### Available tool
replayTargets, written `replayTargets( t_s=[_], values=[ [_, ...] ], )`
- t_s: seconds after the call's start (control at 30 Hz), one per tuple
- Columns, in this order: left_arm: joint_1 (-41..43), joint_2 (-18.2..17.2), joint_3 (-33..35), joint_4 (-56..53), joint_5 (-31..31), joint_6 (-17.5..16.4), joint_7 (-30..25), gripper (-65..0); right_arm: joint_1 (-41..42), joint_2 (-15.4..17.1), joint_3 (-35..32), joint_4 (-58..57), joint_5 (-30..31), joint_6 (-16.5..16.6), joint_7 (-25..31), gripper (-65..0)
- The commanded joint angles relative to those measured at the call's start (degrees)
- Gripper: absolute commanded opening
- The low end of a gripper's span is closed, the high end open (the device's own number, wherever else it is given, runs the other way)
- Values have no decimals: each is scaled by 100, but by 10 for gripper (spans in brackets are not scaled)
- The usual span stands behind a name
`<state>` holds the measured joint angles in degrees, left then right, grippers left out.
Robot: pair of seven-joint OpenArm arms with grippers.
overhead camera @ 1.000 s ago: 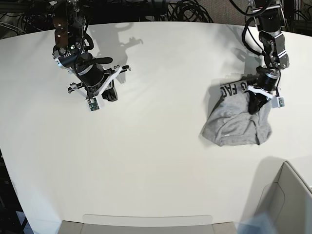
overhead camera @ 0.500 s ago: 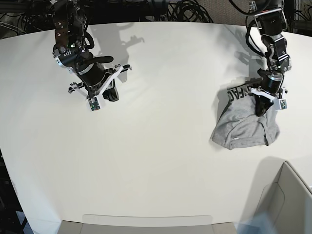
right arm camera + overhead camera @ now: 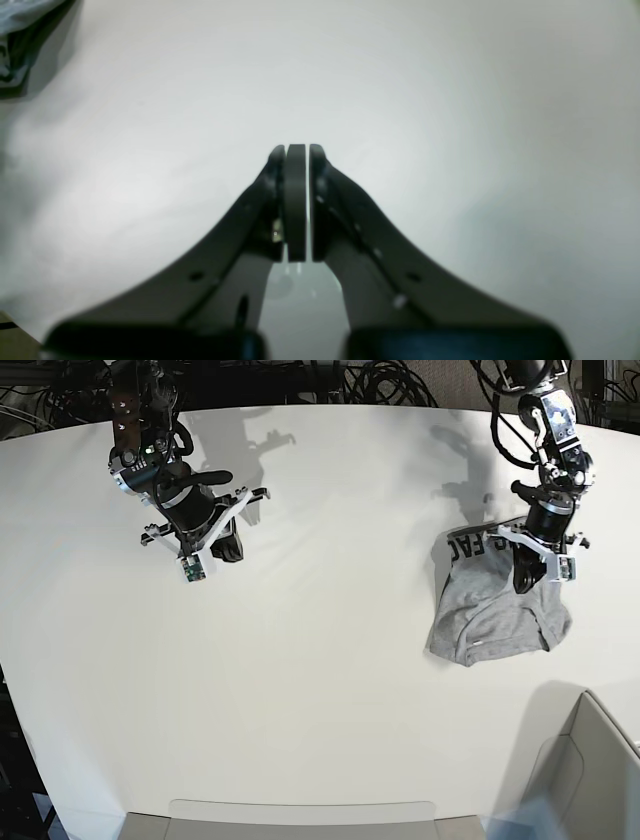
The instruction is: Fold the T-shirt properly
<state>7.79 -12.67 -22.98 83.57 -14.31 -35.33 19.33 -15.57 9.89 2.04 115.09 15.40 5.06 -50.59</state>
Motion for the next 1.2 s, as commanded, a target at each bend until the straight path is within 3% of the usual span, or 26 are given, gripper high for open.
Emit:
replayTargets(
  t_s=[0.0,0.3,0.43,0.57,0.73,0.87,1.0,1.17],
  values=[
    [-1,23,78,78,-51,-49,-109,-631,41,18,11,118,38,0,140,-641],
    [377,75,1230,-124,-51,-40,-171,-631,41,18,11,118,38,0,114,-641],
    [342,67,1239,-388,-60,-40,-171,-632,-38,18,11,206,38,8,149,-641],
    [509,119,764,527,-60,-40,-179,-632,-91,18,11,320,47,8,202,-646],
    [737,322,316,1608,-51,4,-179,-632,-390,53,-24,320,47,17,1028,-650],
    [825,462,-106,1696,-51,-40,-250,-634,-891,62,-42,320,47,52,1890,-650],
    [1493,471,-247,1678,-51,-40,-1111,-650,-1577,53,2,320,38,527,2795,-650],
    [2522,506,-264,1678,-68,4,-2184,-650,-2456,53,11,320,38,562,3481,-650]
  ],
)
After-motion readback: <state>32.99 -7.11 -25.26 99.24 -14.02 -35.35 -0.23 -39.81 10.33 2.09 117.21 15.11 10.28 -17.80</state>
